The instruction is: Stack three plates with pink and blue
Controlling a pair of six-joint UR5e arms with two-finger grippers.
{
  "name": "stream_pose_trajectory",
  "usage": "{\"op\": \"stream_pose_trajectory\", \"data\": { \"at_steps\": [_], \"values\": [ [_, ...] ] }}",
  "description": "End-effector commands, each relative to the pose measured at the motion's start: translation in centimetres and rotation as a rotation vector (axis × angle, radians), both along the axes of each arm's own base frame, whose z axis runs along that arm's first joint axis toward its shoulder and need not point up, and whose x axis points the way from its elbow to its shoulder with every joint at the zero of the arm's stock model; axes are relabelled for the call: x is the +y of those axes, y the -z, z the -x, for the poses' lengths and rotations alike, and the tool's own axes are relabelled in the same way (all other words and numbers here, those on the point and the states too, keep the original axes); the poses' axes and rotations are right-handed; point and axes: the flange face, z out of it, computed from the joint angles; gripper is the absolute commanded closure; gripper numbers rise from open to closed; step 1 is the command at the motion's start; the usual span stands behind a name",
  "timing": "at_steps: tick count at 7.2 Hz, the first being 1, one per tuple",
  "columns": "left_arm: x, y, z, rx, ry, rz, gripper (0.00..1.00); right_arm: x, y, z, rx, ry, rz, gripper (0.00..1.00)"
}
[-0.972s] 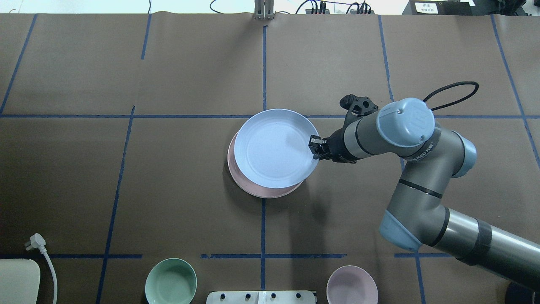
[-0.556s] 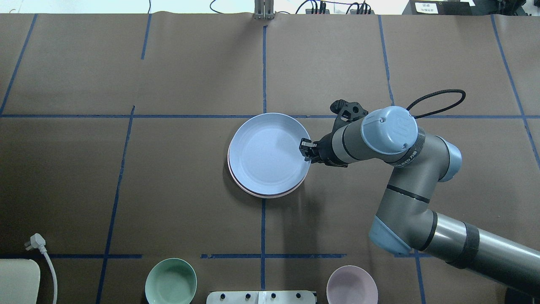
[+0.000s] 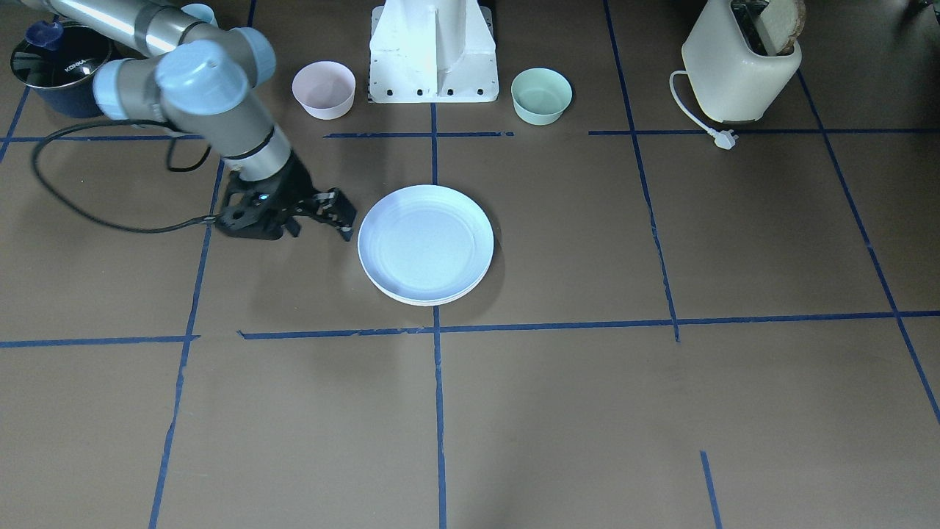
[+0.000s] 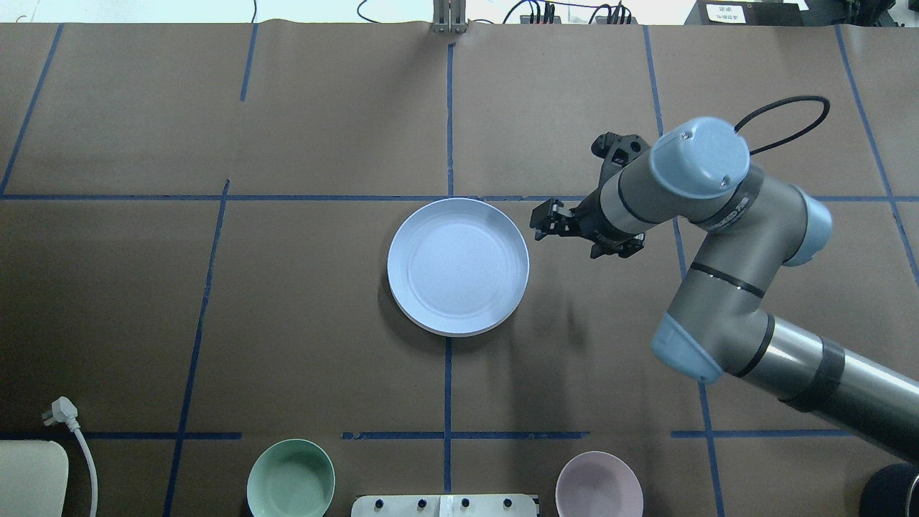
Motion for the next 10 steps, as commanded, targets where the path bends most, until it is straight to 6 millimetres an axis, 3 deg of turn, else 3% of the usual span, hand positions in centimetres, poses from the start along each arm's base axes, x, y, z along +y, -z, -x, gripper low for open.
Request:
{"op": "stream_pose_trajectory", "data": {
  "at_steps": [1,2,3,4,6,7,8,10],
  "values": [
    [-0.2,-0.6,-0.2,-0.005,-0.005,0.013,0.00,-6.5,-4.6,-11.3,0.098,0.137,-0.078,0.00],
    [0.0,-0.7,-0.2,-0.001,-0.004,0.013,0.00,-8.2,-8.7,-18.5,0.138,0.180,-0.124,0.00],
    [-0.1,-2.0,-0.2,-0.005,-0.008,0.038,0.00,-8.1,-14.2,-25.6,0.170,0.233,-0.181,0.00],
    [-0.1,-1.8,-0.1,-0.014,-0.009,0.030,0.00,-6.2,-19.5,-32.2,0.186,0.277,-0.232,0.00],
    [0.0,-2.0,0.1,-0.034,-0.011,0.031,0.00,0.3,-28.8,-43.4,0.197,0.300,-0.273,0.00],
    [0.0,-2.0,0.1,-0.034,-0.011,0.031,0.00,3.3,-31.7,-45.9,0.202,0.289,-0.246,0.00],
    [0.2,-1.9,0.1,-0.034,-0.011,0.030,0.00,5.2,-33.2,-46.7,0.208,0.276,-0.211,0.00],
    [0.4,-1.8,0.1,-0.036,-0.011,0.030,0.00,5.5,-33.5,-46.8,0.208,0.268,-0.195,0.00]
  ]
}}
